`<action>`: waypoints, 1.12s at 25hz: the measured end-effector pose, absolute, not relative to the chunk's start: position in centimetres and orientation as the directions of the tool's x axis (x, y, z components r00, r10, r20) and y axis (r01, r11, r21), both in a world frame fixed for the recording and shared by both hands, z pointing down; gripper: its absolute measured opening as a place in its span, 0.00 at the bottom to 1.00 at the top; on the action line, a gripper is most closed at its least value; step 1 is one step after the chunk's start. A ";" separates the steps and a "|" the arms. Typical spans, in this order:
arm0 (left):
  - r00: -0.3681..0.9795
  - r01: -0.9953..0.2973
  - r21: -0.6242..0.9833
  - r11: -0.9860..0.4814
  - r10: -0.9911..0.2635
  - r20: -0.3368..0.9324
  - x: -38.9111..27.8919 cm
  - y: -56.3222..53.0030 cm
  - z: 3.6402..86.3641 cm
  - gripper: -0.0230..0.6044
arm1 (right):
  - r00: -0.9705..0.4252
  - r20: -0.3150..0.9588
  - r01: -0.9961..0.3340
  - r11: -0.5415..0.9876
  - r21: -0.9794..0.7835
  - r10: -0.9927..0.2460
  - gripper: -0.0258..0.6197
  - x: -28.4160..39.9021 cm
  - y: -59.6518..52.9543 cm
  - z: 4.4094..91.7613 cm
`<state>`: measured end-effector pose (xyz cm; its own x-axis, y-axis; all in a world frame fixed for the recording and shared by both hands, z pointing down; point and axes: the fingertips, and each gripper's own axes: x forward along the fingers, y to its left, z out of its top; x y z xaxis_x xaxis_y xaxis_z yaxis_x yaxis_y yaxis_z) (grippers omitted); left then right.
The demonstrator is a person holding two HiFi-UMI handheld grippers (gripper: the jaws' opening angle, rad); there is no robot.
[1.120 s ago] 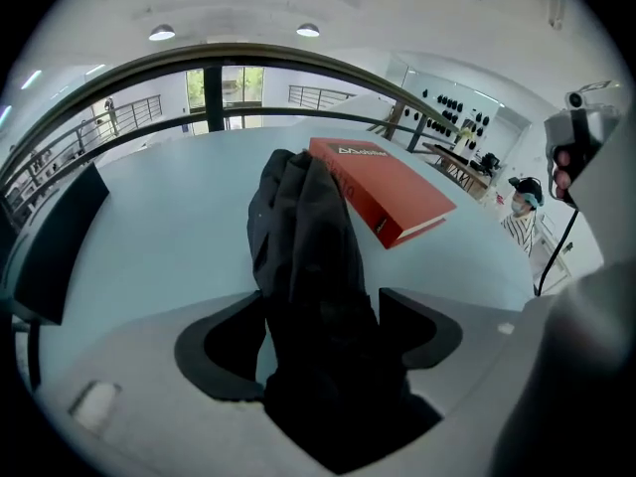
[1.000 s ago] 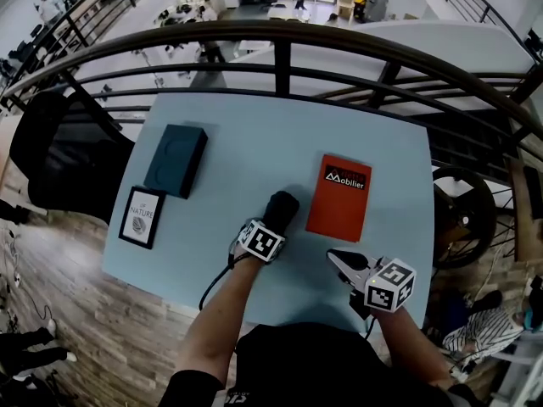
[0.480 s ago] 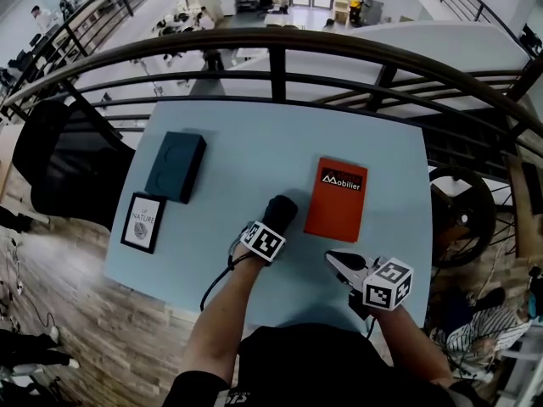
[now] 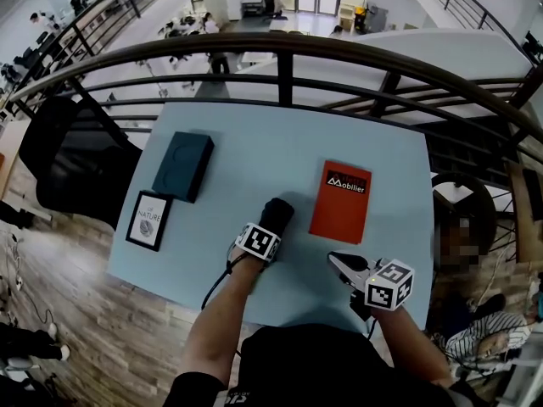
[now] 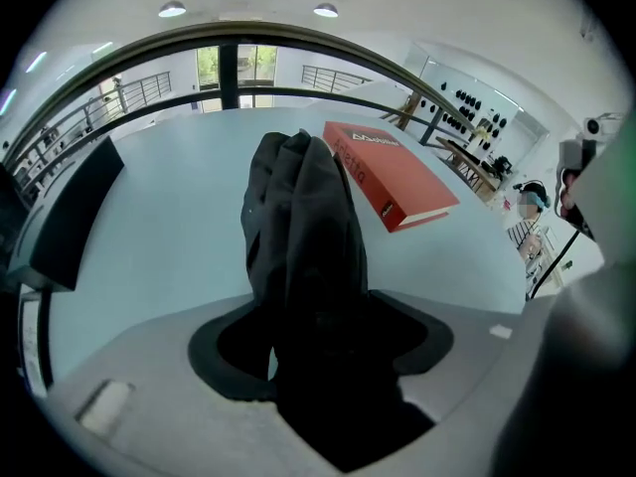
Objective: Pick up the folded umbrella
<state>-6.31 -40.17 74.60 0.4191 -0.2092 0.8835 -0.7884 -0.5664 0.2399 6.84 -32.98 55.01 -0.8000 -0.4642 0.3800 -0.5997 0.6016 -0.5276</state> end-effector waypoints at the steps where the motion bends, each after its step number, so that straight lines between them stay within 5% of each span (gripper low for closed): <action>1: 0.429 -0.795 0.249 -0.554 -0.221 0.876 -6.6 -40.3 74.1 0.50 | -0.802 0.378 -0.597 0.604 -0.528 -0.462 0.04 6.6 -33.0 54.9; 15: 0.539 -0.807 0.249 -0.536 -0.494 0.682 -11.7 -41.7 60.8 0.50 | -0.822 0.344 -0.569 0.649 -0.504 -0.453 0.04 3.2 -32.2 53.2; 28: 0.604 -0.796 0.184 -0.577 -0.734 0.311 -17.9 -37.4 45.4 0.50 | -0.795 0.267 -0.606 0.689 -0.397 -0.545 0.04 0.8 -32.6 48.0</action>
